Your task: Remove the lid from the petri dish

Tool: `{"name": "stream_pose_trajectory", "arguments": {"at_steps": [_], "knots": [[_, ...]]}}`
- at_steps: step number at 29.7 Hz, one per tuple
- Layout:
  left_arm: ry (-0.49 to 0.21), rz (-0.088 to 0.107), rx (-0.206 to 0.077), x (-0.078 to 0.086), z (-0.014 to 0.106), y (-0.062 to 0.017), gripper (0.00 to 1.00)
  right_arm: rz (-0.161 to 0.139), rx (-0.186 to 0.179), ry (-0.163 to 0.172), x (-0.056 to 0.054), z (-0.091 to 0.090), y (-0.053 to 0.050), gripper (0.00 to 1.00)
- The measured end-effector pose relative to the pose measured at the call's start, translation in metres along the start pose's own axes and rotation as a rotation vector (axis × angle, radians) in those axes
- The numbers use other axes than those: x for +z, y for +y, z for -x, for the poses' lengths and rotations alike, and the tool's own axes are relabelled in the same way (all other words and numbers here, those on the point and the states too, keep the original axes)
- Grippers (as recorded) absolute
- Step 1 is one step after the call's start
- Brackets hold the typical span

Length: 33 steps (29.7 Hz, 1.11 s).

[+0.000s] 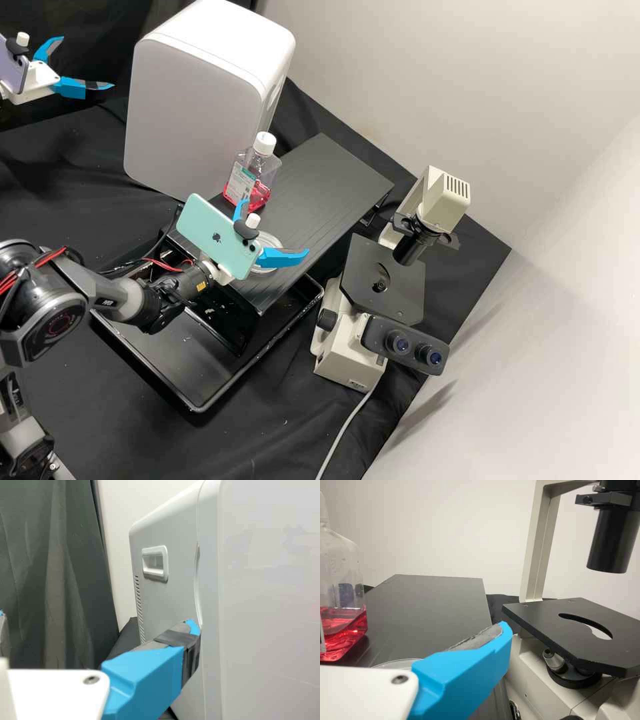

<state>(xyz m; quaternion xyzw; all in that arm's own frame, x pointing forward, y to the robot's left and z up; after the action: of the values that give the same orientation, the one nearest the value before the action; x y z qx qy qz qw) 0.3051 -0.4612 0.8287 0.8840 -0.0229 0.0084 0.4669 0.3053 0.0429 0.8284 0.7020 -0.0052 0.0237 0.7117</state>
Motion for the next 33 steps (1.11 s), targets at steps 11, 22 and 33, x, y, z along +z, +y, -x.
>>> {"name": "stream_pose_trajectory", "arguments": {"at_steps": [11,22,33], "knots": [[0.0,0.0,0.0,0.0,0.0,0.0,1.0,0.0,0.0,0.0,0.0,0.0,0.0,1.0],[-0.075,0.03,-0.007,0.037,0.004,-0.0039,1.0,0.0,0.0,0.0,0.0,0.0,0.0,1.0],[-0.291,0.03,-0.077,0.07,0.034,-0.0354,1.0,0.0,0.0,0.0,0.0,0.0,0.0,1.0]]}}
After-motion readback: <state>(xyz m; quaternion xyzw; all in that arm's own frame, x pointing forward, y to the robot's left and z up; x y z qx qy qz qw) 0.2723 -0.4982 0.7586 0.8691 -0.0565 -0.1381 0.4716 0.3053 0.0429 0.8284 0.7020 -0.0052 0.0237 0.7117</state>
